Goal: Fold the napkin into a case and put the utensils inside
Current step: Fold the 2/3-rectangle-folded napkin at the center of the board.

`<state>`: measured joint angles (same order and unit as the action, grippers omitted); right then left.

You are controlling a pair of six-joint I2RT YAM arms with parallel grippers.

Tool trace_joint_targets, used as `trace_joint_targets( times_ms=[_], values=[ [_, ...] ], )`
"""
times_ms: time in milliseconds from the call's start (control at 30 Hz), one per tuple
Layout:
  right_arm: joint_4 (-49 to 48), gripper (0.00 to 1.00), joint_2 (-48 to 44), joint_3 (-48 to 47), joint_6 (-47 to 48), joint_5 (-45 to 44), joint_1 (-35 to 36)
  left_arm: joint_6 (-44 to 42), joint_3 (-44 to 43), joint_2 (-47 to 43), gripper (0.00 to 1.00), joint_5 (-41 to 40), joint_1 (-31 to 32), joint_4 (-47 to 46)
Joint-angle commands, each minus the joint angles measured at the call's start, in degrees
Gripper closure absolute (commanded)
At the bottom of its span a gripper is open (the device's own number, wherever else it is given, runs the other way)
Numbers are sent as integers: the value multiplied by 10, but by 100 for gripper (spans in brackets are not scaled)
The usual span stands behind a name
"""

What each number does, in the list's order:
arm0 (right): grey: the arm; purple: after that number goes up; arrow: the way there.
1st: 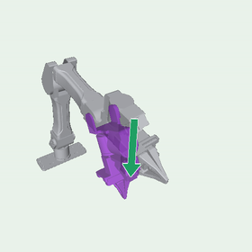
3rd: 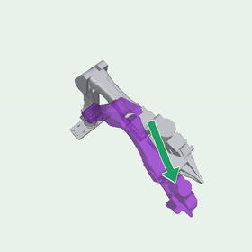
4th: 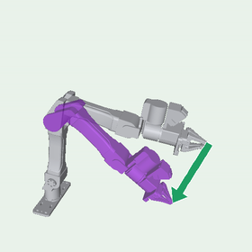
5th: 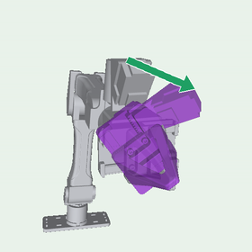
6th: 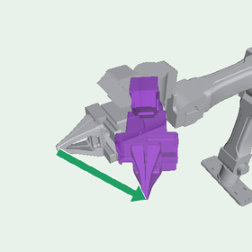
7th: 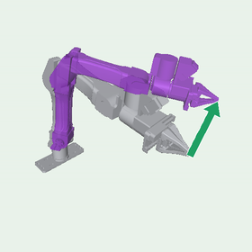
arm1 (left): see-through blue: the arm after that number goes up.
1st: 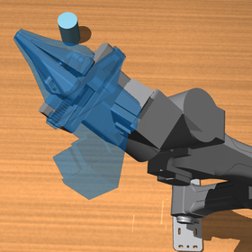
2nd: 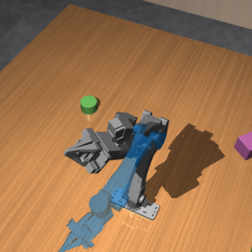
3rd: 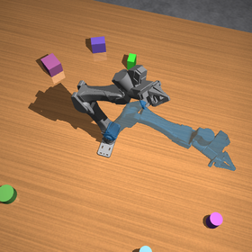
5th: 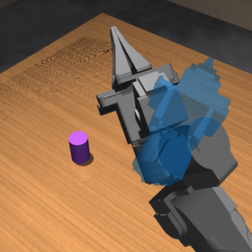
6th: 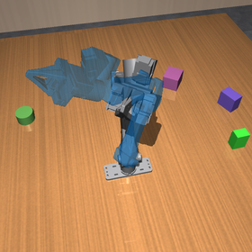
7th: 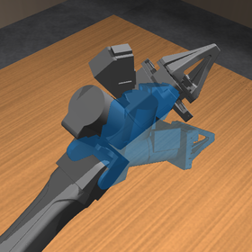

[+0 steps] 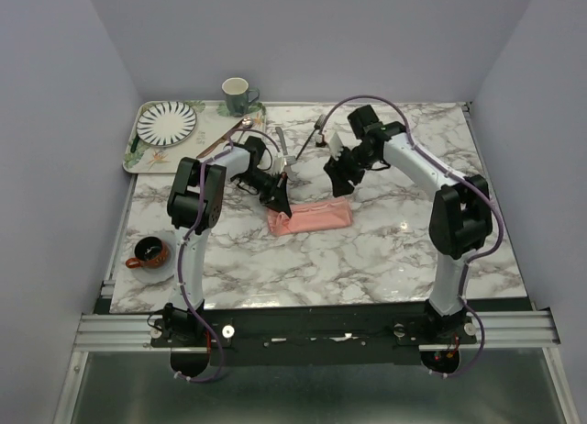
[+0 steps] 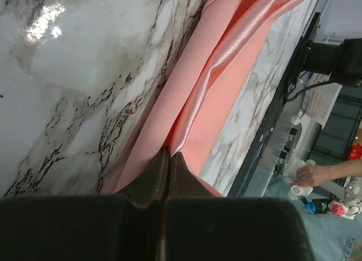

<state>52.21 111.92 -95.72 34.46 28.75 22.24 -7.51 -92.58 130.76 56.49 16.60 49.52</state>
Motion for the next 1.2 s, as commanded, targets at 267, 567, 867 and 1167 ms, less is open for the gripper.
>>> trace_joint_targets(
  times_ms=[267,567,867,1167],
  values=[
    [-111,37,11,54,136,-1,88,-18,-16,33,100,-31,-3,5],
    [-106,37,55,53,156,2,98,-19,-21,36,100,-32,-3,8],
    [-82,31,96,5,139,-10,100,-22,-10,31,100,-29,-3,3],
    [-11,41,153,-62,130,-9,104,-22,11,19,100,-31,-4,-1]
  ],
)
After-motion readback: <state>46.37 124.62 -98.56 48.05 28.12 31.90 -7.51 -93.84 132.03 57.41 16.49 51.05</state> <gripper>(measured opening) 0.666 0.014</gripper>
